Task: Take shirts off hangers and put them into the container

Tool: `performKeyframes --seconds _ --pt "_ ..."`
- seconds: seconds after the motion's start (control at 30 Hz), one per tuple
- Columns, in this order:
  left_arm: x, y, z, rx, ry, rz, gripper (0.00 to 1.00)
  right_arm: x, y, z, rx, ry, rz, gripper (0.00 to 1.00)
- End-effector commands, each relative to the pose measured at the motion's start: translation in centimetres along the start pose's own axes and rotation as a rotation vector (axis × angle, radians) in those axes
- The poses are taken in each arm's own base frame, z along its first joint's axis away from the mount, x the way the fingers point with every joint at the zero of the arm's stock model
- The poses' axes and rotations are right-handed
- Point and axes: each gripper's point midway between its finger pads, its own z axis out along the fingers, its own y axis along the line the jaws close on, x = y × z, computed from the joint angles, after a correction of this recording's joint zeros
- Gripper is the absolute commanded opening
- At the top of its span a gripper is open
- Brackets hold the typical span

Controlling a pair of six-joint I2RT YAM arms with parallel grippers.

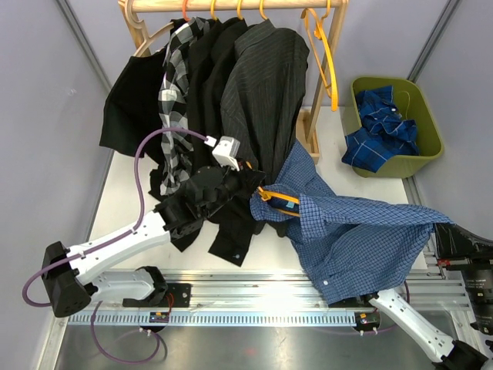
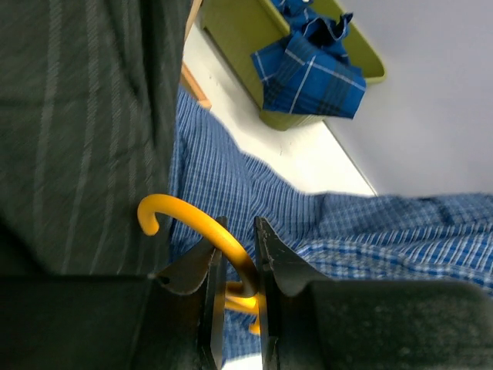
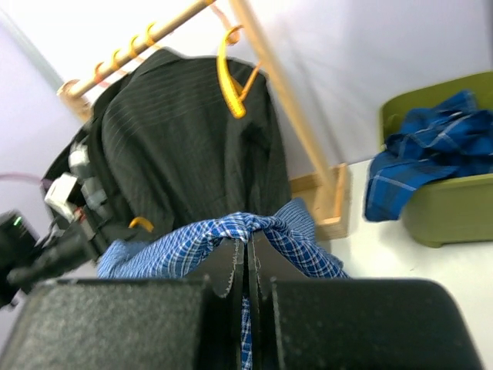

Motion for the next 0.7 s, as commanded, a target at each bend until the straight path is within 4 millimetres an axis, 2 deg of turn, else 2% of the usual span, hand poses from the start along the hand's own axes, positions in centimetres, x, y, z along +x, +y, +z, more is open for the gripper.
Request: performKeyframes --seconds 0.0,0.17,0.23,0.27,0.3,0.37,0.4,0.43,0.47,0.5,0.53,0.57,0.63,0.67 --pt "2.2 5.3 -1.4 -0.175 0.053 0.110 0.00 -8.8 -2.7 -1.6 0.166 -0.357 0.168 0.00" --pt "1.9 5.1 -3.0 -0.148 0.035 0.073 0.00 -9.5 -5.1 -1.9 0.329 -0.427 0.182 0.00" --pt "1.7 5.1 -3.8 -0.142 0.025 0.062 0.00 -8.9 -5.5 -1.5 0.370 -0.413 0.173 0.00" --pt "0.9 4.7 -4.5 -0.128 -0.002 0.043 0.00 -8.5 -5.8 -1.2 0.397 -0.397 0.158 0.00" --pt "0.2 4.5 -4.9 -0.118 -0.019 0.031 0.00 -6.9 -5.2 0.3 0.408 -0.322 0.087 0.00" --pt "-1.3 3.3 -5.7 -0.073 -0.054 -0.003 0.00 -5.1 -3.5 2.3 0.353 -0.210 0.029 0.00" --pt "-2.3 2.6 -6.2 -0.046 -0.074 -0.018 0.00 -1.8 -2.7 4.5 0.363 -0.064 -0.071 0.00" --pt "-2.8 1.6 -6.4 -0.004 -0.075 -0.028 0.00 -0.1 -1.7 5.6 0.344 0.007 -0.075 0.00" --pt "-4.2 0.5 -6.8 0.027 -0.095 -0.052 0.00 2.3 -0.1 6.8 0.268 0.109 -0.102 0.00" --pt "-4.5 -0.7 -7.1 0.075 -0.084 -0.064 0.00 5.3 1.0 8.5 0.247 0.222 -0.143 0.00" --pt "-5.0 -1.5 -7.4 0.103 -0.085 -0.087 0.00 7.4 2.1 9.2 0.200 0.295 -0.145 0.00" --pt "-5.9 -2.8 -7.9 0.148 -0.093 -0.100 0.00 10.2 2.4 10.3 0.201 0.374 -0.171 0.00" --pt "-6.1 -4.5 -8.7 0.221 -0.069 -0.122 0.00 13.2 3.3 11.0 0.164 0.461 -0.174 0.00" --pt "-6.3 -5.2 -9.1 0.246 -0.062 -0.129 0.00 15.6 3.0 11.4 0.173 0.524 -0.196 0.00"
